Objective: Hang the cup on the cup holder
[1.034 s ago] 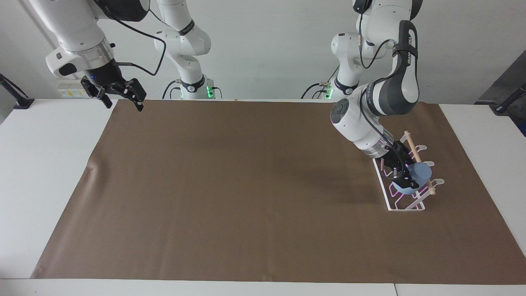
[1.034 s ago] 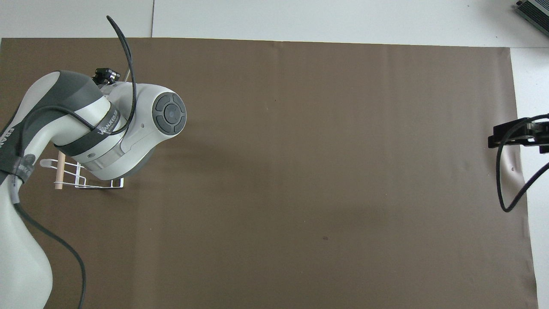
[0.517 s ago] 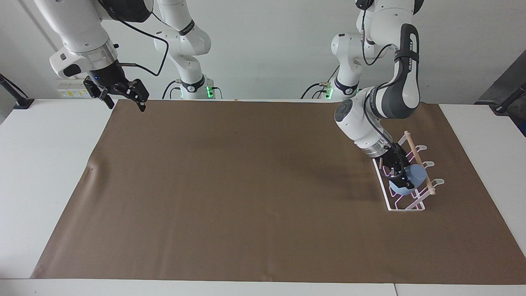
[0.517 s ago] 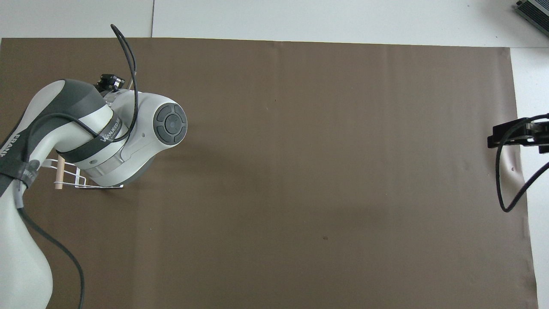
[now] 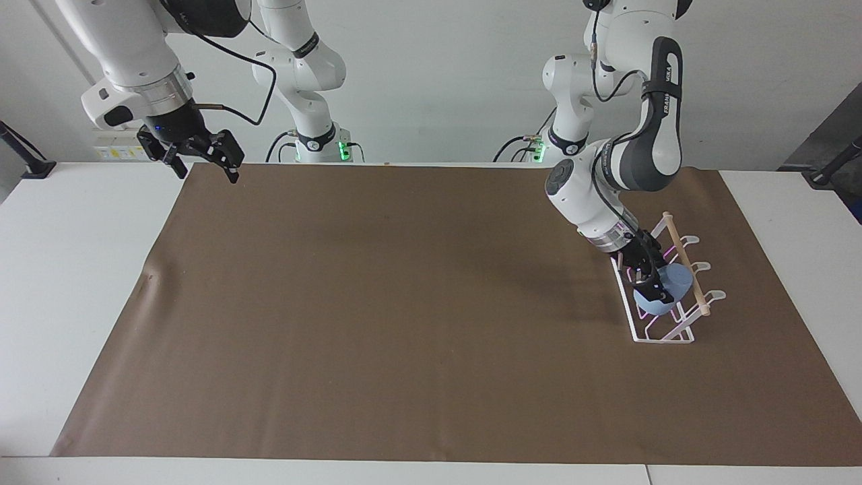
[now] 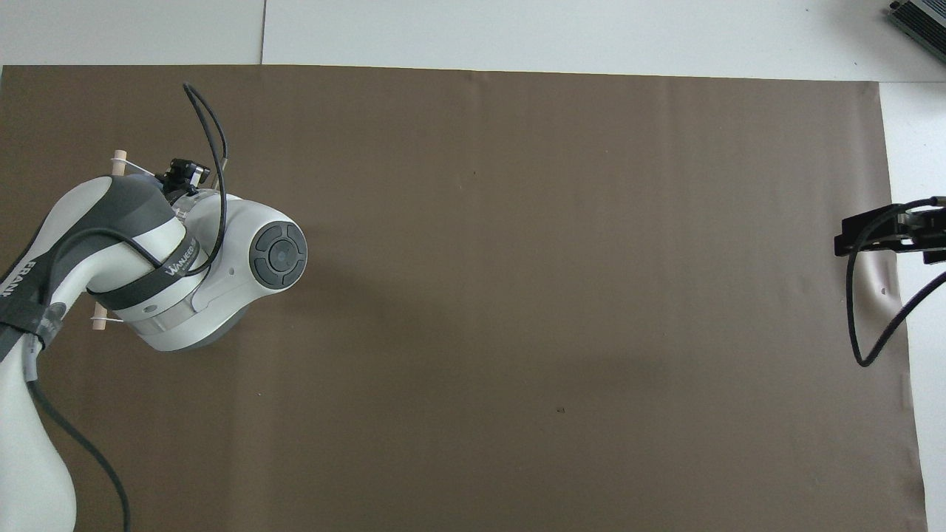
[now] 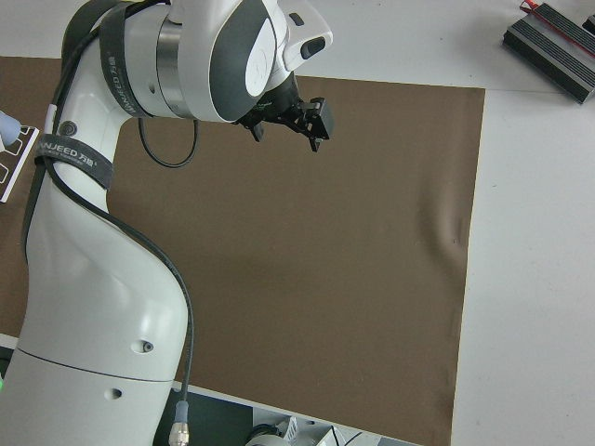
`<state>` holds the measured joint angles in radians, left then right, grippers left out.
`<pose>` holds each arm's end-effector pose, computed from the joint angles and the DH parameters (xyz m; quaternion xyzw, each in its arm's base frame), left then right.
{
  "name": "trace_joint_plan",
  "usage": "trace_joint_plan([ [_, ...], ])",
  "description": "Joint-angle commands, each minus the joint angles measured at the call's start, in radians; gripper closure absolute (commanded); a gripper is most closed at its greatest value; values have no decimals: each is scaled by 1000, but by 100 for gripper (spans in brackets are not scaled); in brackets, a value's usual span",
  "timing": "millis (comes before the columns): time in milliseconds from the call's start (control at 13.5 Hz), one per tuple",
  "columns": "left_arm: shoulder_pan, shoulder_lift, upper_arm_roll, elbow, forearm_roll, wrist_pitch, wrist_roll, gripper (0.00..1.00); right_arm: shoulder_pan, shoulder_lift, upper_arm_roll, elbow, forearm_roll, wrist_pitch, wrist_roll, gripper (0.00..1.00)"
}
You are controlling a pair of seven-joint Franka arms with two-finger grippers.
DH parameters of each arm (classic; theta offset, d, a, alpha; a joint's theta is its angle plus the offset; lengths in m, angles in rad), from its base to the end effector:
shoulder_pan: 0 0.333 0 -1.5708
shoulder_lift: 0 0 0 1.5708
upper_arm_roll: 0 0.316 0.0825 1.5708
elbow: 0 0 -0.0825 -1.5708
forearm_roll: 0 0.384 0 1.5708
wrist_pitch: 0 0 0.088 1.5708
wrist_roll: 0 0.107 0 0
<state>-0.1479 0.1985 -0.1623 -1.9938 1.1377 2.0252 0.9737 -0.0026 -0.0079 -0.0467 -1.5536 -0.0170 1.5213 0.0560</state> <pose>0.5803 -0.1277 0.3768 -0.5139 0.7277 0.2083 0.4035 0.5464 -0.0290 0.6326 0.9985 -0.0529 -0.0122 0.0083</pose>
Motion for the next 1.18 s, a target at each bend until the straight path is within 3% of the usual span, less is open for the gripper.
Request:
trace_joint_plan([
  [0, 13, -30, 0, -39, 11, 24, -24, 0, 13, -18, -2, -28, -6, 25, -13, 0],
  [369, 11, -19, -3, 67, -22, -11, 2, 0, 6, -26, -2, -46, -1, 23, -44, 0],
  [738, 5, -18, -3, 242, -292, -172, 56, 0, 1, -26, -2, -46, -1, 25, -45, 0],
  [1107, 54, -50, 1, 308, -562, -232, -133, 0, 1, -24, -2, -46, -1, 25, -45, 0],
])
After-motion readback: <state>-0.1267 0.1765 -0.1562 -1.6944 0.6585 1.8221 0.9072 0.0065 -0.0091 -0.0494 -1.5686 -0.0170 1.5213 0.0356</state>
